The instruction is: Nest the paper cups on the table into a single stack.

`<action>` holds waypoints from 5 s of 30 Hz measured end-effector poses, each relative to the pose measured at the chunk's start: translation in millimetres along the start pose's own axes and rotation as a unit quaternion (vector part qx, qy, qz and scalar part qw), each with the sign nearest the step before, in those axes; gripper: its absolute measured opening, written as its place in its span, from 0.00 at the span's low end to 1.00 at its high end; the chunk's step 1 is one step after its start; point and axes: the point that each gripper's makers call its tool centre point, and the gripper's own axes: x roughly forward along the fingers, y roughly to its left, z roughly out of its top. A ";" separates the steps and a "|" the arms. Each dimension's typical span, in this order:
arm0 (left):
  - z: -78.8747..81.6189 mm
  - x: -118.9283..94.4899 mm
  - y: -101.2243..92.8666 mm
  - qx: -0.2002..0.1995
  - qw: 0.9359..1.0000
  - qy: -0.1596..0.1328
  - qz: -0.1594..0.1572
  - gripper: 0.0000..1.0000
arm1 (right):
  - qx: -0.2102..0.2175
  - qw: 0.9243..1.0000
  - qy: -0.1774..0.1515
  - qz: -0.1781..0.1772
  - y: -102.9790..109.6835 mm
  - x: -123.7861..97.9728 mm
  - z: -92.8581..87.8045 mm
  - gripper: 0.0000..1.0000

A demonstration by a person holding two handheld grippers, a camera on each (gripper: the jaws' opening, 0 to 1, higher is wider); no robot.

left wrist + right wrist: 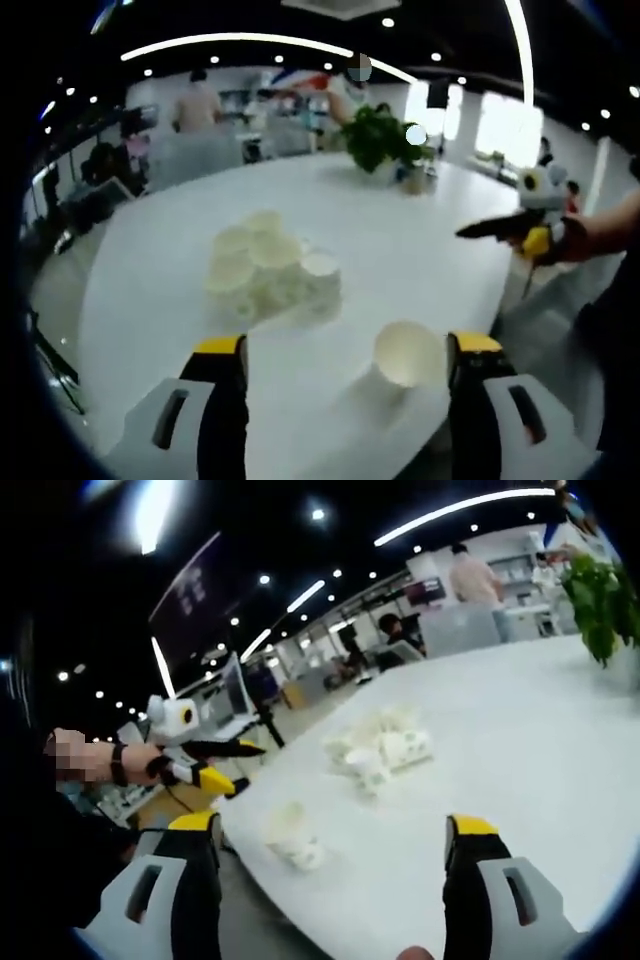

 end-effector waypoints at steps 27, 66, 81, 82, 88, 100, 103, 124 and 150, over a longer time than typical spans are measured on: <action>3.9 26.1 85.4 -0.038 0.997 -0.068 0.017 1.00 | -0.055 0.997 0.027 -0.050 3.7 8.3 3.2 1.00; -7.6 116.2 138.1 0.045 0.994 -0.093 -0.036 0.84 | -0.147 0.977 0.072 -0.135 -28.1 8.2 8.0 1.00; 5.5 125.4 141.0 0.072 0.989 -0.113 -0.055 0.67 | -0.125 0.975 0.059 -0.176 -48.8 -0.1 15.7 1.00; 6.8 126.5 140.6 0.073 0.989 -0.116 -0.059 0.65 | -0.125 0.975 0.059 -0.176 -48.8 -0.2 15.6 1.00; 4.5 131.7 141.3 0.072 0.989 -0.106 -0.071 0.46 | -0.125 0.975 0.058 -0.177 -48.5 5.0 16.2 1.00; 1.4 132.5 138.0 0.061 0.989 -0.109 -0.078 0.39 | -0.127 0.975 0.066 -0.172 -50.5 7.7 15.6 1.00; 1.2 128.8 136.6 0.060 0.989 -0.111 -0.077 0.39 | -0.128 0.975 0.065 -0.169 -49.2 9.4 15.3 1.00; 8.4 85.7 126.3 0.056 0.989 -0.129 -0.051 0.38 | -0.141 0.977 0.061 -0.150 -35.4 8.6 18.1 1.00; 97.3 15.5 36.8 0.090 0.964 -0.225 -0.113 0.38 | -0.172 0.978 0.049 -0.112 -16.1 5.5 28.3 1.00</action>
